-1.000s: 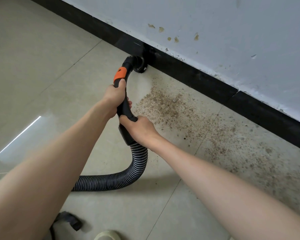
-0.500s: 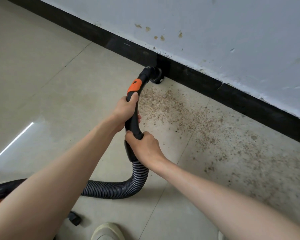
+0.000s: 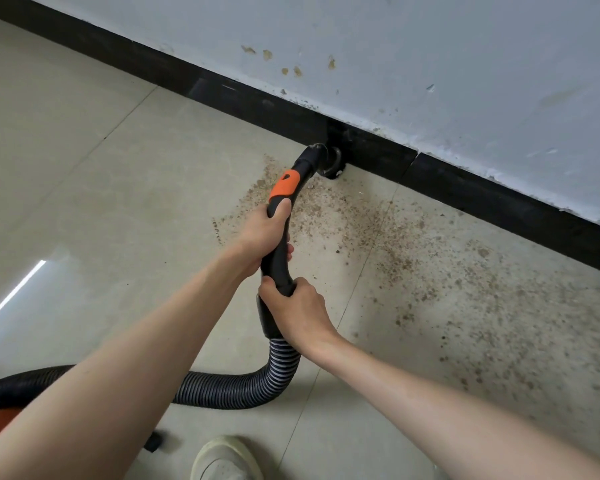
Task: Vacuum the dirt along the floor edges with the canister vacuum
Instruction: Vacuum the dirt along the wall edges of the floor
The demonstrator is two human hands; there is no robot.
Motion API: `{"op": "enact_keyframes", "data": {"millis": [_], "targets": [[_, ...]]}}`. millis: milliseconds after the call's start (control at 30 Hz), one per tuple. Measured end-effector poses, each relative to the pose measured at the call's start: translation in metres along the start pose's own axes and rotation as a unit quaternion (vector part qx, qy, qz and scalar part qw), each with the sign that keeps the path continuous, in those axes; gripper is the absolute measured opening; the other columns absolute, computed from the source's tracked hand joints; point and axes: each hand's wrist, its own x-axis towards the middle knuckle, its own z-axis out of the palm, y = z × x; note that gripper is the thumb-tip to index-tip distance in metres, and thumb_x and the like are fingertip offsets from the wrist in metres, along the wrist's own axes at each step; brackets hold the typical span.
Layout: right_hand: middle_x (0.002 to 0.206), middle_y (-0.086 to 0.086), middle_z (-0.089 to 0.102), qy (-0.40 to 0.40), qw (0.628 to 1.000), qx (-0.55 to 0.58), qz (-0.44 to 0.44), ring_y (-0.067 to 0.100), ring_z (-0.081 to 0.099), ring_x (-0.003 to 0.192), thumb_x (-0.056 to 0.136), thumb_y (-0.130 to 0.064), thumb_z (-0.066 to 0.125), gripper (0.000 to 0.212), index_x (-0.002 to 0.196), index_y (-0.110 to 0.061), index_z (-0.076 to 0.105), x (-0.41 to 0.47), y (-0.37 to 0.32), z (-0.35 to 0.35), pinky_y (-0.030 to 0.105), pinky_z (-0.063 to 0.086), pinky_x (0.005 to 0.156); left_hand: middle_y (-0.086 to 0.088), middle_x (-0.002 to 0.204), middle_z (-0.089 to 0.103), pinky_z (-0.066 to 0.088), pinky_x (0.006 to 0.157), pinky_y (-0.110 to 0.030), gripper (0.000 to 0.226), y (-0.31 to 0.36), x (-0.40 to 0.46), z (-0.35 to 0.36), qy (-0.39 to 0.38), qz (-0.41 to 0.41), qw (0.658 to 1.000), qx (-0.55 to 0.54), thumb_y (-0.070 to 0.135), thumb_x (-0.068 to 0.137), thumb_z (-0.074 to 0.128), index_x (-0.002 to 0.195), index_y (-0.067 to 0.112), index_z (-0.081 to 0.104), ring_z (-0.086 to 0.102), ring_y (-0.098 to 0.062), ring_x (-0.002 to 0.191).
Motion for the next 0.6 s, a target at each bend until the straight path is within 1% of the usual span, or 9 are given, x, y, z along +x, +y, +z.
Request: {"op": "enact_keyframes", "data": {"millis": [67, 200, 300, 333, 467, 533, 600], "targets": [[0.089, 0.001, 0.061, 0.004, 1.000, 0.001, -0.001, 0.019, 0.062, 0.078, 0.087, -0.056, 0.051, 0.045, 0.097, -0.013, 0.053, -0.001, -0.002, 0.002, 0.031, 0.047, 0.064, -0.008, 0.068, 0.050, 0.049, 0.045, -0.027, 0.027, 0.000, 0.000, -0.001, -0.006, 0.001, 1.000, 0.001, 0.038, 0.099, 0.042, 0.103, 0.011, 0.044, 0.051, -0.016, 0.043], [0.092, 0.002, 0.061, 0.003, 1.000, -0.017, -0.006, 0.025, 0.063, 0.087, 0.086, -0.058, 0.050, 0.049, 0.102, -0.012, 0.053, -0.001, -0.018, 0.010, 0.037, 0.050, 0.073, -0.008, 0.068, 0.050, 0.049, 0.046, -0.028, 0.027, 0.004, 0.005, -0.016, -0.013, 0.001, 1.000, -0.010, 0.039, 0.099, 0.043, 0.094, 0.012, 0.046, 0.051, -0.016, 0.043], [0.097, 0.005, 0.062, 0.004, 0.998, -0.054, -0.018, 0.029, 0.063, 0.091, 0.086, -0.060, 0.049, 0.052, 0.106, -0.012, 0.054, 0.002, -0.035, 0.016, 0.040, 0.052, 0.080, -0.008, 0.067, 0.050, 0.049, 0.043, -0.026, 0.030, 0.008, 0.010, -0.033, 0.012, 0.002, 0.999, -0.033, 0.037, 0.099, 0.043, 0.104, 0.007, 0.045, 0.051, -0.015, 0.042], [0.098, 0.006, 0.063, 0.004, 0.997, -0.071, -0.027, 0.030, 0.063, 0.091, 0.086, -0.060, 0.049, 0.053, 0.106, -0.012, 0.054, 0.005, -0.041, 0.018, 0.040, 0.052, 0.079, -0.009, 0.067, 0.050, 0.048, 0.042, -0.025, 0.032, 0.010, 0.013, -0.041, 0.028, 0.005, 0.999, -0.046, 0.037, 0.099, 0.043, 0.107, 0.006, 0.044, 0.051, -0.015, 0.041], [0.093, 0.005, 0.063, -0.011, 0.990, -0.122, -0.065, 0.030, 0.063, 0.085, 0.086, -0.062, 0.047, 0.054, 0.105, -0.012, 0.054, 0.023, -0.069, 0.030, 0.035, 0.044, 0.065, -0.009, 0.065, 0.048, 0.047, 0.040, -0.023, 0.033, 0.020, 0.025, -0.075, 0.085, -0.002, 0.991, -0.105, 0.038, 0.099, 0.042, 0.107, 0.006, 0.039, 0.050, -0.016, 0.041], [0.091, 0.005, 0.063, -0.040, 0.989, -0.121, -0.073, 0.029, 0.062, 0.084, 0.085, -0.063, 0.048, 0.055, 0.102, -0.012, 0.057, 0.031, -0.081, 0.037, 0.033, 0.041, 0.063, -0.008, 0.066, 0.047, 0.047, 0.041, -0.022, 0.033, 0.023, 0.030, -0.092, 0.099, -0.021, 0.987, -0.128, 0.039, 0.099, 0.041, 0.107, 0.007, 0.038, 0.049, -0.016, 0.041], [0.090, 0.005, 0.063, -0.090, 0.988, -0.096, -0.076, 0.028, 0.064, 0.087, 0.083, -0.067, 0.051, 0.057, 0.096, -0.011, 0.059, 0.037, -0.085, 0.040, 0.032, 0.042, 0.062, -0.007, 0.064, 0.047, 0.047, 0.041, -0.022, 0.034, 0.021, 0.032, -0.106, 0.105, -0.043, 0.984, -0.141, 0.041, 0.099, 0.040, 0.106, 0.008, 0.038, 0.049, -0.015, 0.040]]}}
